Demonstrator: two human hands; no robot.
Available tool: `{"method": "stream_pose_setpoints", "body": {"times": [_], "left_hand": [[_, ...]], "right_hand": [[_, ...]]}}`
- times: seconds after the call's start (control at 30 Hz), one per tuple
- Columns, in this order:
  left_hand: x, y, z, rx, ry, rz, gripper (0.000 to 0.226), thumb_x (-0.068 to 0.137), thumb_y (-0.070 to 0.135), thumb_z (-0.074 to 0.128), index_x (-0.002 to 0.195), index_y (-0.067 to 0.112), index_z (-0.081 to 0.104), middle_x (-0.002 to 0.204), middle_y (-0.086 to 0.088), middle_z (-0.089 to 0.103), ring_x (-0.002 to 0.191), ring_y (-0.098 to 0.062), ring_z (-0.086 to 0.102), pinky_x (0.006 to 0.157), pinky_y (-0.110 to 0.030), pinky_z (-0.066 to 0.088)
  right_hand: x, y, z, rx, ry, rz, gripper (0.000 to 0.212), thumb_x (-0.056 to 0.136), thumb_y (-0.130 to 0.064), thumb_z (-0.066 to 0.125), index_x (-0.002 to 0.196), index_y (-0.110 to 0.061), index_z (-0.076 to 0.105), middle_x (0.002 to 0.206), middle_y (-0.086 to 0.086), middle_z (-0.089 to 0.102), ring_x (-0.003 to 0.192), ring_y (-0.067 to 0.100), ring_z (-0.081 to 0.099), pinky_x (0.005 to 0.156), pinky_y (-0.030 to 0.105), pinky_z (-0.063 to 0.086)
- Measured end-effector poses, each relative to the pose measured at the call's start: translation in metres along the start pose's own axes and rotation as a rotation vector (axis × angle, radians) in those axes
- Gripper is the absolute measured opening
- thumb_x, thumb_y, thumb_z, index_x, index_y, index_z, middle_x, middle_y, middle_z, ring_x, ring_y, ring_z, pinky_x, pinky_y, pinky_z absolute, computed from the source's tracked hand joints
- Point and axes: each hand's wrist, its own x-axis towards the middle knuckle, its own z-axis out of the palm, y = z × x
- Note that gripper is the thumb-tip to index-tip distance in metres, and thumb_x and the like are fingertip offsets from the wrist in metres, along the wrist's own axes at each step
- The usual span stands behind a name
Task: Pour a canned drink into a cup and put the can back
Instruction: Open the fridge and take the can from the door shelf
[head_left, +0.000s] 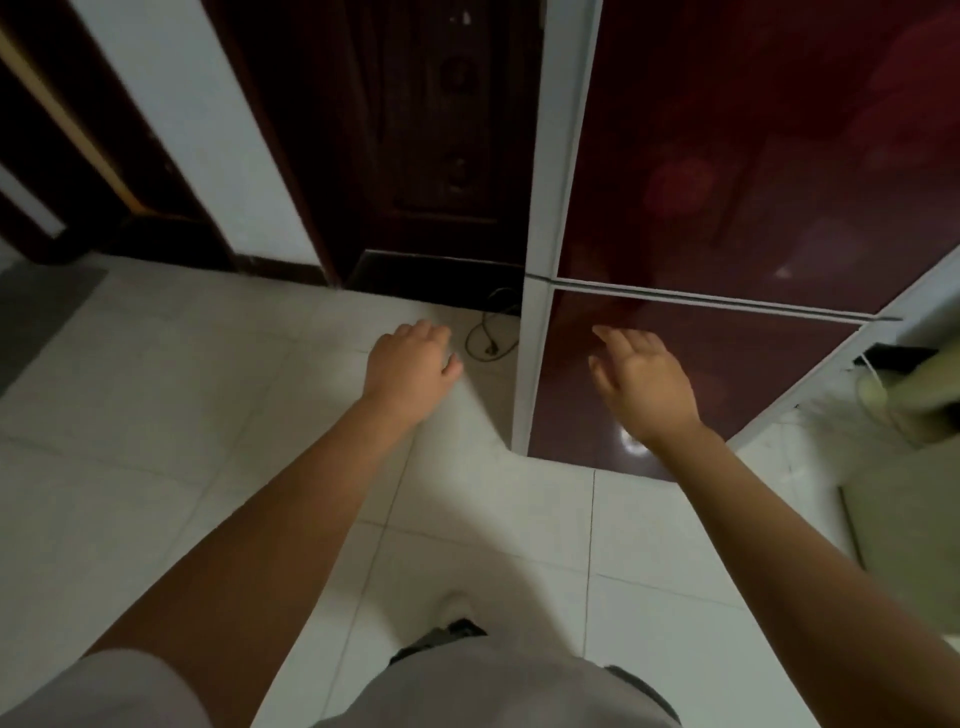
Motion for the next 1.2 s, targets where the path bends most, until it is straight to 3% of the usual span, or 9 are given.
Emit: {"method": "stream_pose_setpoints", "body": {"times": [0.23, 0.53, 0.77, 0.93, 1.2], "left_hand": [[0.062, -0.014, -0.004, -0.04, -0.017, 0.19, 0.042, 0.093, 0.031, 0.041, 0.129, 0.011, 0.049, 0.127, -0.01, 0.053, 0.117, -0.027, 0.048, 0.091, -0.035, 0.038], [0.087, -0.012, -0.02, -0.059, 0.027, 0.278, 0.043, 0.094, 0.034, 0.039, 0.13, 0.013, 0.047, 0.127, -0.009, 0.053, 0.116, -0.027, 0.048, 0.091, -0.037, 0.038], [0.102, -0.003, -0.062, -0.088, 0.158, 0.318, 0.042, 0.095, 0.035, 0.038, 0.129, 0.012, 0.047, 0.126, -0.008, 0.054, 0.115, -0.026, 0.05, 0.092, -0.039, 0.04], [0.114, 0.005, -0.104, -0.118, 0.277, 0.341, 0.043, 0.095, 0.033, 0.038, 0.132, 0.012, 0.045, 0.129, -0.009, 0.053, 0.116, -0.026, 0.049, 0.094, -0.04, 0.04], [0.125, 0.011, -0.158, -0.131, 0.412, 0.335, 0.042, 0.096, 0.033, 0.039, 0.131, 0.012, 0.047, 0.129, -0.009, 0.053, 0.117, -0.025, 0.05, 0.095, -0.038, 0.04]], "right_hand": [[0.013, -0.013, -0.005, -0.072, 0.051, 0.188, 0.039, 0.091, -0.019, 0.053, 0.127, -0.003, 0.051, 0.109, 0.021, 0.062, 0.102, 0.041, 0.054, 0.077, 0.044, 0.047], [0.019, -0.019, -0.026, -0.131, 0.132, 0.289, 0.04, 0.092, -0.022, 0.052, 0.128, -0.005, 0.05, 0.116, 0.019, 0.06, 0.107, 0.038, 0.051, 0.084, 0.042, 0.044], [0.038, -0.029, -0.063, -0.15, 0.264, 0.246, 0.041, 0.091, -0.022, 0.052, 0.127, -0.005, 0.051, 0.117, 0.016, 0.061, 0.11, 0.037, 0.051, 0.088, 0.043, 0.043], [0.058, -0.039, -0.107, -0.211, 0.383, 0.178, 0.04, 0.091, -0.022, 0.052, 0.126, -0.003, 0.051, 0.116, 0.016, 0.062, 0.107, 0.038, 0.053, 0.082, 0.043, 0.046], [0.084, -0.049, -0.172, -0.255, 0.508, 0.109, 0.041, 0.093, -0.024, 0.049, 0.13, -0.005, 0.049, 0.124, 0.014, 0.058, 0.117, 0.033, 0.049, 0.092, 0.041, 0.042]]}}
